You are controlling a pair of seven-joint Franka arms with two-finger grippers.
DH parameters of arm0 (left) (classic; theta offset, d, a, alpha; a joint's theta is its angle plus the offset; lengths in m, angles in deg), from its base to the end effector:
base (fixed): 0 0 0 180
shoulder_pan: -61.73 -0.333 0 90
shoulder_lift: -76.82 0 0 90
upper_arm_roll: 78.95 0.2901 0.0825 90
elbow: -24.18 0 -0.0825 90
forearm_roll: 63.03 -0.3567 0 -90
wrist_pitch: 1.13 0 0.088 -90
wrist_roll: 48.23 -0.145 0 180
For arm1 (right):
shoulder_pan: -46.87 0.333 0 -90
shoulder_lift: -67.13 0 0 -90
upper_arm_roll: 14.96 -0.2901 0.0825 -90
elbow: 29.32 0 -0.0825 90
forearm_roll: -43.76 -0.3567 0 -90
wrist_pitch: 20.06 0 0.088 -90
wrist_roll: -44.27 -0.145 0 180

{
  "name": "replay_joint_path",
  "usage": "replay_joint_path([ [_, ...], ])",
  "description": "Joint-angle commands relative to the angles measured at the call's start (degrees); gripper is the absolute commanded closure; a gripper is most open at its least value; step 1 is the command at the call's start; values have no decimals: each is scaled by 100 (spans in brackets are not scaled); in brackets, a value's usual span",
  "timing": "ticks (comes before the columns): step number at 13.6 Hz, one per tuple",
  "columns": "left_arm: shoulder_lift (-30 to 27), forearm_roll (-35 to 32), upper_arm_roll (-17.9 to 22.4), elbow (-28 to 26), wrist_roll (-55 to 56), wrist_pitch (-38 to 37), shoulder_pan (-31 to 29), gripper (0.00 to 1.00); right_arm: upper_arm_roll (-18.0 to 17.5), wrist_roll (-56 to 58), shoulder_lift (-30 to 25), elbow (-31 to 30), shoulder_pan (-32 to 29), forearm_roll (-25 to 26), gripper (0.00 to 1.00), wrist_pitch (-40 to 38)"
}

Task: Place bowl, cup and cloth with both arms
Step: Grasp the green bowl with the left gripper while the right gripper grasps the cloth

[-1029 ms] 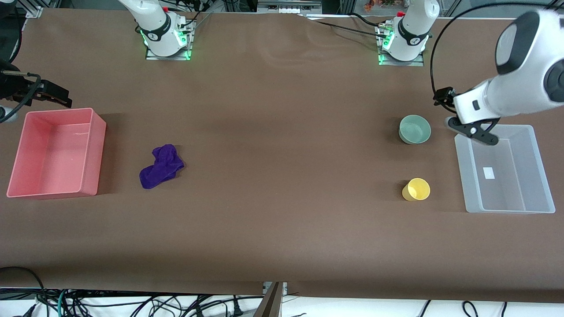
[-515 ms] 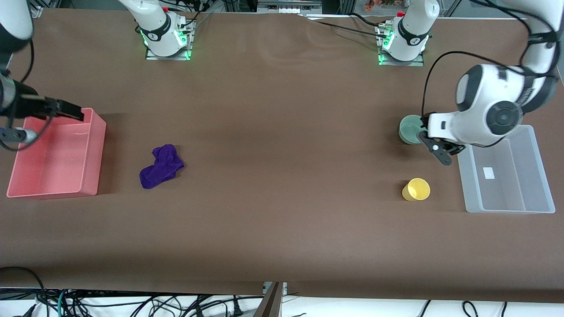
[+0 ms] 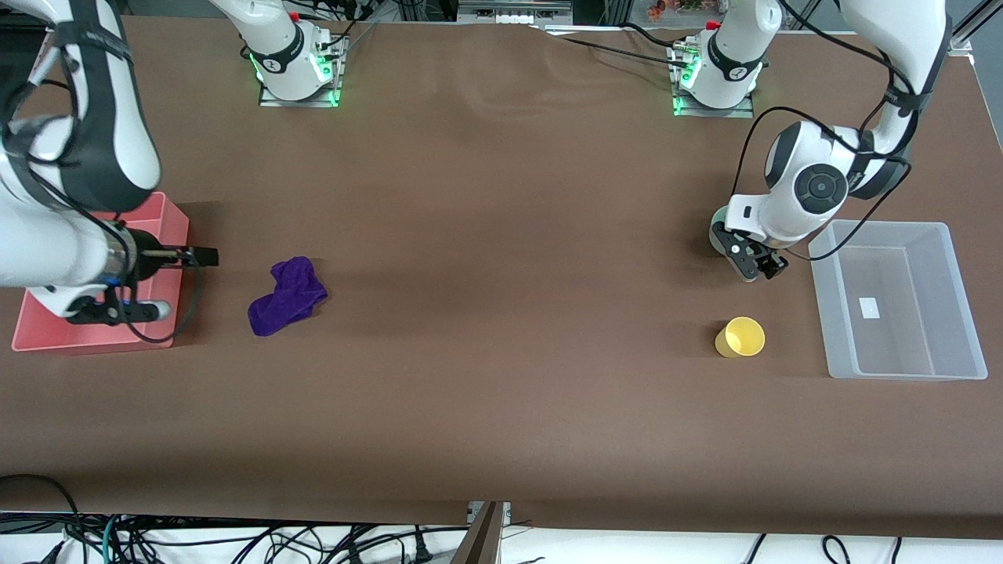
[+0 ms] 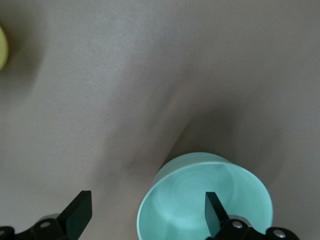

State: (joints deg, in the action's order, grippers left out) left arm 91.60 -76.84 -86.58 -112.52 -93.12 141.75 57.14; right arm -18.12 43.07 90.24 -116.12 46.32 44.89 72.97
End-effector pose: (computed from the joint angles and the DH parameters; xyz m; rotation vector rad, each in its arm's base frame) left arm 0.4621 -0.0241 0.1631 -2.6846 1.5330 0.2615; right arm 0.5950 0.0211 0.3595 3.1005 0.0424 -0.4590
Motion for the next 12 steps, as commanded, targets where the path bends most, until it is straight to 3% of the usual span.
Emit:
replay_joint_path([
  [1, 420, -245, -28, 4, -482, 249, -183, 83, 9, -126, -44, -615, -7, -288, 0, 870],
  [2, 420, -254, -37, 21, -711, 249, -183, 100, 9, -127, -35, -992, 1, -288, 0, 1475],
  [5, 403, -245, -37, 83, -968, 258, -288, 100, -114, -135, 131, -1847, 2, -297, 0, 2954],
  [9, 219, -245, -46, 153, -977, 197, -306, 100, -158, -135, 457, -2332, 19, -297, 0, 4143],
  [12, -194, -149, -63, 563, -977, -677, -297, 100, -167, -284, 615, -2533, 133, -297, 0, 4670],
])
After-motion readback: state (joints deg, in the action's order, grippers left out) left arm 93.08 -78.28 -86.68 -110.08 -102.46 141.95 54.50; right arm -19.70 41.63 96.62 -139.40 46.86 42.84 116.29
